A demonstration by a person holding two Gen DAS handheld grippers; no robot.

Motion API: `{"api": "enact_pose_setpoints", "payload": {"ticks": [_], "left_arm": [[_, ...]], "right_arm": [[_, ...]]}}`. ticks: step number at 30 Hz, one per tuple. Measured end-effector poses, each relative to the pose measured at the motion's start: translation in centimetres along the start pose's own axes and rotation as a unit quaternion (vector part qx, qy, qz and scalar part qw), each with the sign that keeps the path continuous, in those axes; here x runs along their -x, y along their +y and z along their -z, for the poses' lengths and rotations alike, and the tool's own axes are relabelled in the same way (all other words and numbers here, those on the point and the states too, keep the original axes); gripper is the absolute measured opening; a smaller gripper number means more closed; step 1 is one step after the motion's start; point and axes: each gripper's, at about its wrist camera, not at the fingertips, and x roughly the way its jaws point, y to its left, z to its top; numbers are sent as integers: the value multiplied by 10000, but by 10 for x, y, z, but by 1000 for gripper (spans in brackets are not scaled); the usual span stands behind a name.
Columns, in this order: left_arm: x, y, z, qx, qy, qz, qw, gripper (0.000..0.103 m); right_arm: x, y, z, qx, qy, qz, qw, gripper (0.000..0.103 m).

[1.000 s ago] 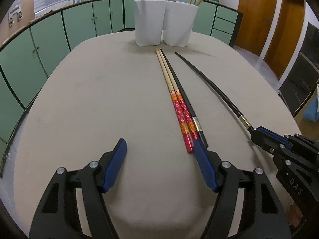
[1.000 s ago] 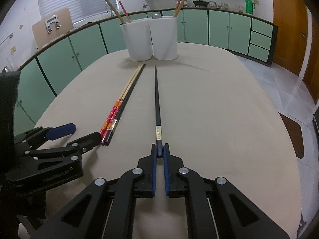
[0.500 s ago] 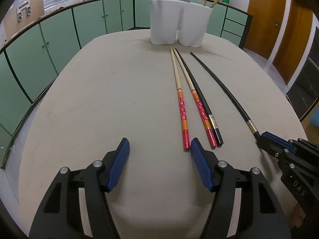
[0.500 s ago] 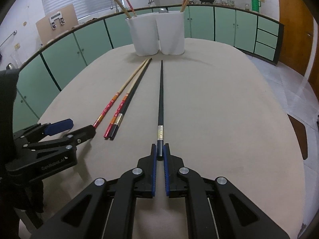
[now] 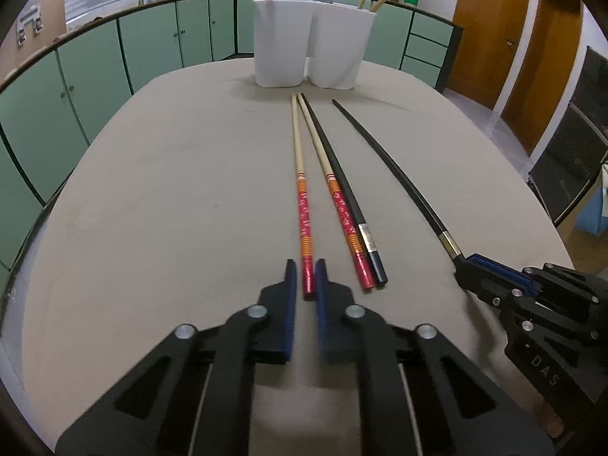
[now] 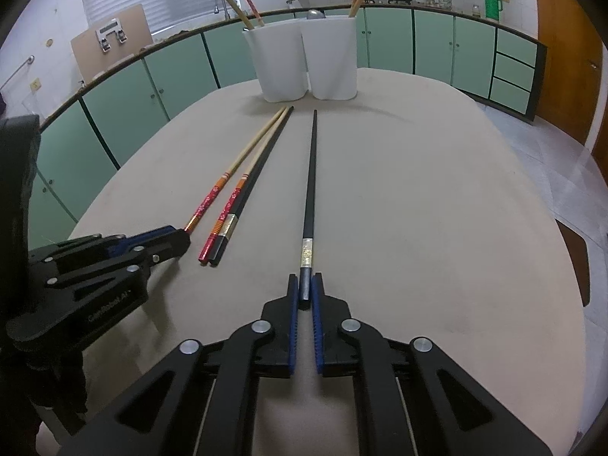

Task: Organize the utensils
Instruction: 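Grasp a black chopstick with the right tool while the left tool grasps a red-patterned one, then lift both chopsticks over the white holder and open both tools to drop them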

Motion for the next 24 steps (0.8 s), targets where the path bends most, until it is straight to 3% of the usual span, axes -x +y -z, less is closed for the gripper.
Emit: {"api": "enact_pose_setpoints", "payload": {"ticks": [7,16,24], "left_arm": [[9,0,-6,13,-106,33,9999,5],[59,4,-27,-52,-745,-75,9972,5],[90,6,-67,-235,-1290,-50,9914,5]], "right_arm": [[12,3,-4,76,-157,5,9998,7],[45,0,-28,124,-561,2,9984,6],[75,0,-69,295,-969,-77,9948,6]]}}
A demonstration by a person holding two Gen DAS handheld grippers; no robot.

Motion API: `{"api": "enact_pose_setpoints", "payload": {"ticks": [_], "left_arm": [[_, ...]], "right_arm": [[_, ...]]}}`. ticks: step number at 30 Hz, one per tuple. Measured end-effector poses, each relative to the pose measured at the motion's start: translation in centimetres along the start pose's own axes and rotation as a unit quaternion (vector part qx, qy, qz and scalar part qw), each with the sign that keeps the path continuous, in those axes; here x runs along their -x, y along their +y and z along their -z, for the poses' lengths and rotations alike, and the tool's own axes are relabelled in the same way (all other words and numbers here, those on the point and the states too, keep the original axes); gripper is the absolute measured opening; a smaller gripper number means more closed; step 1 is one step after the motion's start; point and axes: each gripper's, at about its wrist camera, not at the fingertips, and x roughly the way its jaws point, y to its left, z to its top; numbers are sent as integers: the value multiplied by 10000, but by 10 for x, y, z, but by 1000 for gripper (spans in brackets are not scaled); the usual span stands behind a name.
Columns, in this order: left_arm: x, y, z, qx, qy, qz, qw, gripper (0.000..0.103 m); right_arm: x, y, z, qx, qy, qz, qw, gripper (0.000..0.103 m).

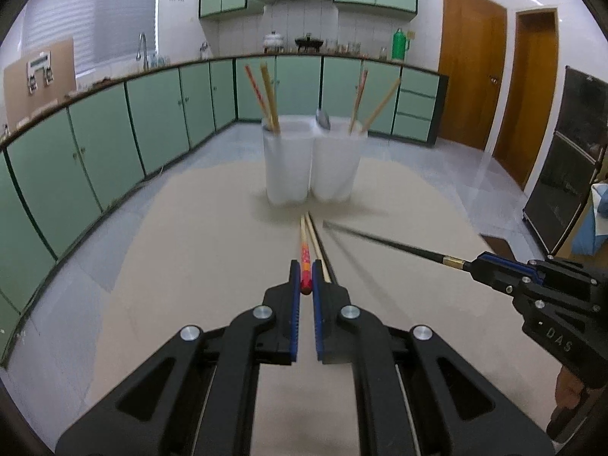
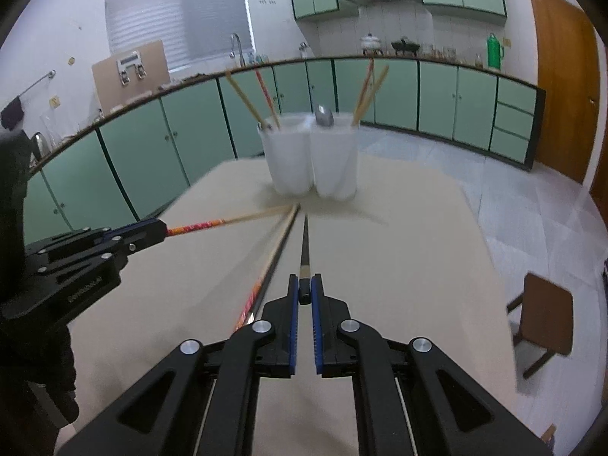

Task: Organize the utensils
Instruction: 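Lift both chopsticks over the white holder and open both tools to drop them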

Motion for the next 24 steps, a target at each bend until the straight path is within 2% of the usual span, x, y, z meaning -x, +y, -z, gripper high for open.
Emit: {"api": "enact_pose_setpoints", "payload": {"ticks": [11,16,24], "left_arm": [[20,4,-73,-108,-731,123,9972,5],[33,3,-89,-122,-911,271,9954,5],[55,-3,-93,-130,-1069,461,9931,5]], "right_arm": [[21,-1,-88,198,-440,-313,9983,6],[30,0,-105,288,-490,-353,9978,6],[47,-4,-113,165,-521,-500,9973,6]]}}
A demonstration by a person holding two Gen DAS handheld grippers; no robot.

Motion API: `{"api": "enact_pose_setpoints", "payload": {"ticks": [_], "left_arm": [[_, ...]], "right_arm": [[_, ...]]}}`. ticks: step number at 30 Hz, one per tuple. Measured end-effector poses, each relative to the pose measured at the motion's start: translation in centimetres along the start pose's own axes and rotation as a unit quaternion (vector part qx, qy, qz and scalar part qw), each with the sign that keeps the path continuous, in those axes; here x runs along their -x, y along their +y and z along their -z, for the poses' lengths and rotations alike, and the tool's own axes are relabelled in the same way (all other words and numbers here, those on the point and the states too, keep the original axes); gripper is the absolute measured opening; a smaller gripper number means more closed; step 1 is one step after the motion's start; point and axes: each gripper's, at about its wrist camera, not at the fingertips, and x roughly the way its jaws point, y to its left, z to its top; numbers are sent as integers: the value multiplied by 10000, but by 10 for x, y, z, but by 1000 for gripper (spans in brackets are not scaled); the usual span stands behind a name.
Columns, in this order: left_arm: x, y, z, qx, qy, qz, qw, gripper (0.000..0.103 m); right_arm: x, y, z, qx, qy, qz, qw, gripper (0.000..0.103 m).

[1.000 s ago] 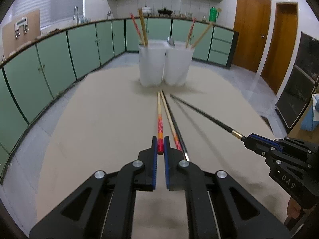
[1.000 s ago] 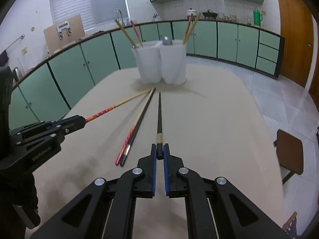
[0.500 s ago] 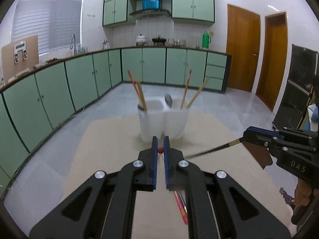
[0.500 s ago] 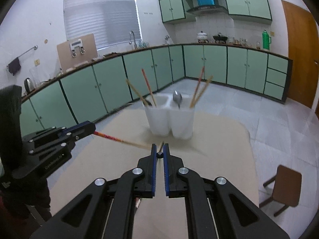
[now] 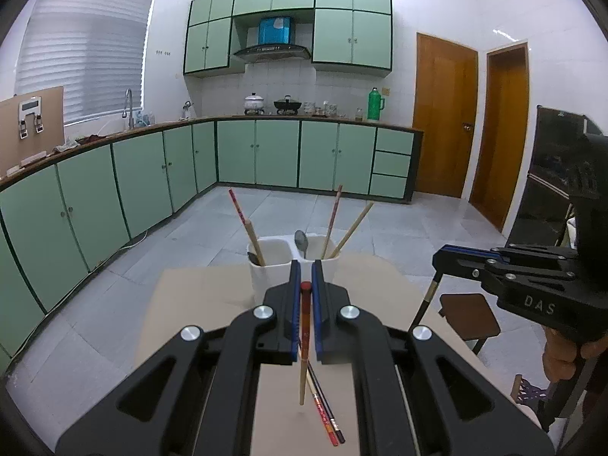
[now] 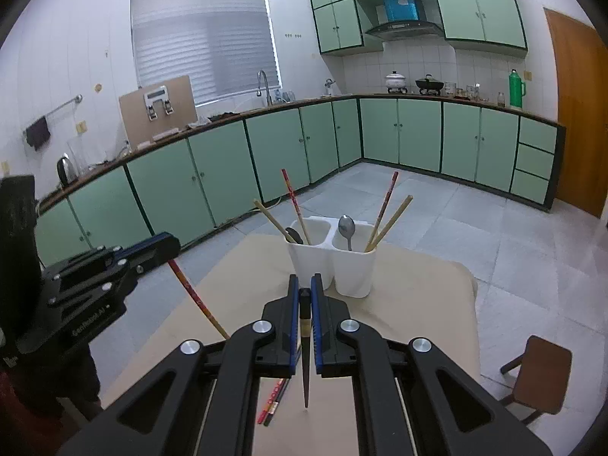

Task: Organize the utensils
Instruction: 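Lift both chopsticks over the white holder and open both tools to drop them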

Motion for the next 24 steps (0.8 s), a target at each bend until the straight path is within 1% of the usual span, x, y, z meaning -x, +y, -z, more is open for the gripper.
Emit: {"api": "enact_pose_setpoints", "payload": {"ticks": [8,16,19,24], "left_arm": [[18,-3,-4,-33,-189,103,9998,5],[18,-3,-16,-68,-356,98,9993,5],[14,-2,-26,-83,-450,108,9989,5],[0,-2,-54,-69,-705,115,9974,5]], "right_arm": [[20,2,-10,-42,-207,-92,9997,6],[26,7,-25,69,-362,-83,9993,6],[26,7,-34,128,-445,-73,9989,6],[24,5,-64,207,-744,-31,9970,6]]}}
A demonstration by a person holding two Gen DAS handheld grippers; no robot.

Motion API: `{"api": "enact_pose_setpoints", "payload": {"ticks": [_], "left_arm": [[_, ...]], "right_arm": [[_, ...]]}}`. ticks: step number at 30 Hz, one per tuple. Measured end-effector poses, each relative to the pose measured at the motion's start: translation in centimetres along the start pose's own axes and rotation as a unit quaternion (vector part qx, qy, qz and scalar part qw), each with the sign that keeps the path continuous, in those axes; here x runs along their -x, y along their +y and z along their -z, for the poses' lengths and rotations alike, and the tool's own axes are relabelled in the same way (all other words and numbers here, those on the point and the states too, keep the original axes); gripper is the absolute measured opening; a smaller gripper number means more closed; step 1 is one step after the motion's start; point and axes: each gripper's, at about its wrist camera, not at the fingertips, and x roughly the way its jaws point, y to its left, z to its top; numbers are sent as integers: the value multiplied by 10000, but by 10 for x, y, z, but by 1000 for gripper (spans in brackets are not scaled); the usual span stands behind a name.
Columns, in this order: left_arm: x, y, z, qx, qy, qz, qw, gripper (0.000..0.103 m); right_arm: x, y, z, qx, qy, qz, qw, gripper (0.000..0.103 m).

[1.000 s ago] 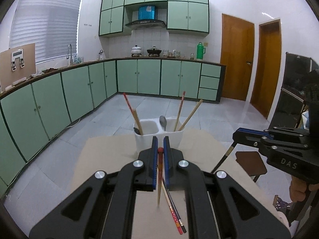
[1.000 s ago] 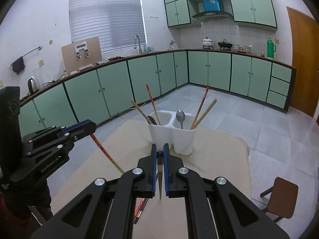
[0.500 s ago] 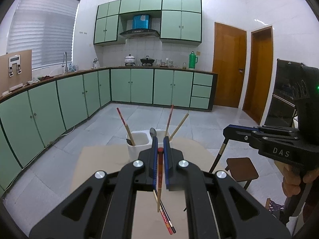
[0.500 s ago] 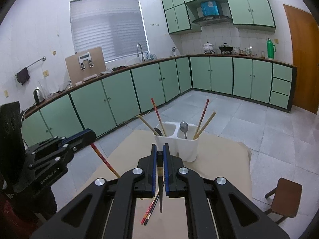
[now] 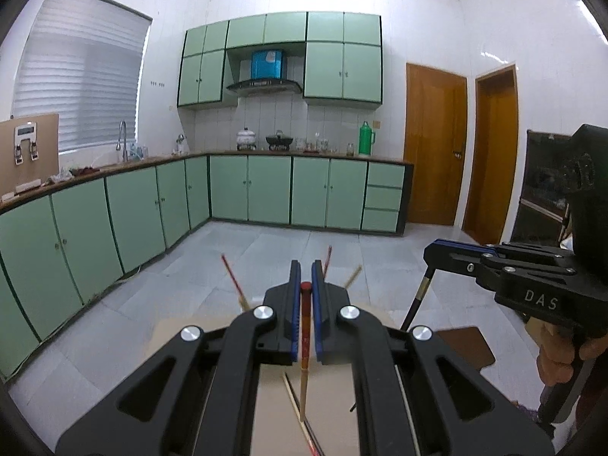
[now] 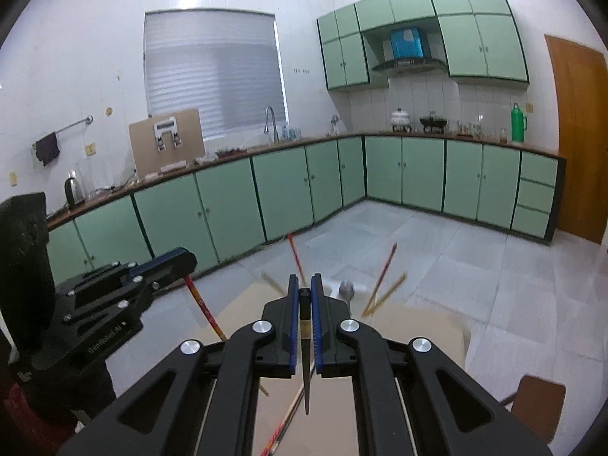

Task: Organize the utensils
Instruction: 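Lift both chopsticks over the white holder and open both tools to drop them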

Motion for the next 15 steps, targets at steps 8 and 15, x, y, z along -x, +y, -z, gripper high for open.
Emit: {"api": "enact_pose_setpoints", "payload": {"ticks": [8,15], "left_arm": [[-49,-1,-50,-108,-483,-175,9986,5],[-101,3,-66,-159,-733,-383,9964,5]], "right_arm": [[-31,-16,-57,70,-469,281,9985,6],[-72,-39,-89,-72,-784,433,9960,6]]}}
